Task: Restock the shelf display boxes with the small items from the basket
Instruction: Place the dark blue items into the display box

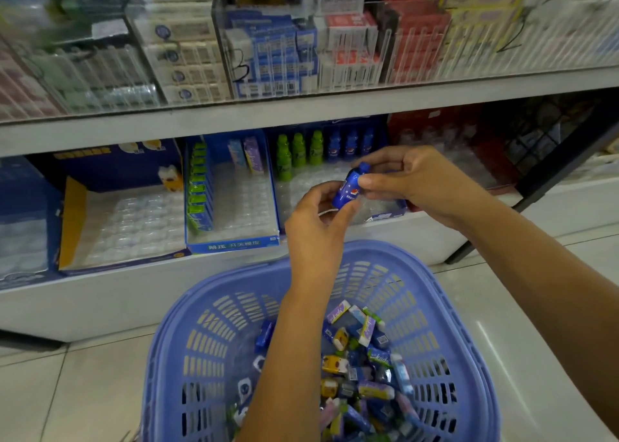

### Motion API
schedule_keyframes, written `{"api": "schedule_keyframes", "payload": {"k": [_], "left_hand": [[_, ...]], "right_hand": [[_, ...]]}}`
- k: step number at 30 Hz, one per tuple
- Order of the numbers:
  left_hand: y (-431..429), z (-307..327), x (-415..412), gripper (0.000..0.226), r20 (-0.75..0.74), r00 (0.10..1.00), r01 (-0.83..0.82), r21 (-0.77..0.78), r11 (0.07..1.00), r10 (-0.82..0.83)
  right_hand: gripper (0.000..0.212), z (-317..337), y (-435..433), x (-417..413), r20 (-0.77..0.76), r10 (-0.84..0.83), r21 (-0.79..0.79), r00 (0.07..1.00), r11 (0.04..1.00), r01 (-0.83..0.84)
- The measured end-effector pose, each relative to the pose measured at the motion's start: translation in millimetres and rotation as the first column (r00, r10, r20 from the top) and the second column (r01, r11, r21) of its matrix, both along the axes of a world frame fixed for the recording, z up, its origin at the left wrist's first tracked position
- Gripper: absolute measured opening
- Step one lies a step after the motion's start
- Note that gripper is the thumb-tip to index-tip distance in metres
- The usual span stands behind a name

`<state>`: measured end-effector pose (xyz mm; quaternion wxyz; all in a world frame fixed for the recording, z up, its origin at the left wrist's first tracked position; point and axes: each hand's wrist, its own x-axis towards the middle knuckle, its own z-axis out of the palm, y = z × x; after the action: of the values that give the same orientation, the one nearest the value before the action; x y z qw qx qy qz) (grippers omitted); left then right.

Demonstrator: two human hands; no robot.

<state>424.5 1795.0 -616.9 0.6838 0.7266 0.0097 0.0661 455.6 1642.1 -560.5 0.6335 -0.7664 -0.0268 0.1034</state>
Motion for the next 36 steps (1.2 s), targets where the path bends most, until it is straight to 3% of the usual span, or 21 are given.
{"api": "schedule_keyframes", "payload": {"k": [3, 5, 8, 10, 15, 22, 26, 36], "left_hand": [[-4.0, -0.7, 2.8, 0.037, 0.021, 1.000, 0.016, 0.081, 0.997, -0.018], [-4.9, -4.2, 3.7, 0.053, 0.035, 0.996, 0.064, 0.295, 0.953, -0.078], [-6.6, -11.5, 2.7, 0.060, -0.023, 0.975, 0.178, 0.674, 0.717, -0.221], [-6.5, -17.3, -0.4, 0.063, -0.109, 0.958, 0.252, 0.764, 0.594, -0.266], [-2.7, -24.2, -0.6, 0.065, -0.117, 0.946, 0.273, 0.788, 0.551, -0.302], [-4.9, -30.2, -0.5, 0.067, -0.081, 0.950, 0.237, 0.817, 0.526, -0.303], [-6.8, -31.1, 0.9, 0.053, -0.013, 0.965, 0.169, 0.794, 0.584, -0.262], [-17.9, -41.3, 4.4, 0.041, 0.127, 0.983, -0.011, 0.754, 0.657, -0.129]], "right_hand": [[0.020, 3.3, -3.0, 6.0, 0.066, -0.045, -0.093, 0.997, 0.994, 0.051], [0.021, 4.9, -9.5, 16.4, 0.201, -0.142, -0.205, 0.969, 0.962, 0.183], [0.027, 5.9, -19.8, 42.9, 0.392, -0.151, -0.458, 0.907, 0.823, 0.335], [0.033, 2.9, -23.2, 61.7, 0.392, -0.063, -0.639, 0.918, 0.699, 0.321], [0.038, -7.0, -22.7, 81.5, 0.307, 0.116, -0.774, 0.945, 0.608, 0.177], [0.039, -1.7, -32.2, 88.7, 0.225, 0.193, -0.840, 0.955, 0.535, 0.090], [0.040, 0.0, -33.7, 89.9, 0.200, 0.160, -0.823, 0.967, 0.563, 0.077], [0.042, 3.2, -31.7, 100.2, 0.086, 0.238, -0.883, 0.967, 0.469, -0.037]]}}
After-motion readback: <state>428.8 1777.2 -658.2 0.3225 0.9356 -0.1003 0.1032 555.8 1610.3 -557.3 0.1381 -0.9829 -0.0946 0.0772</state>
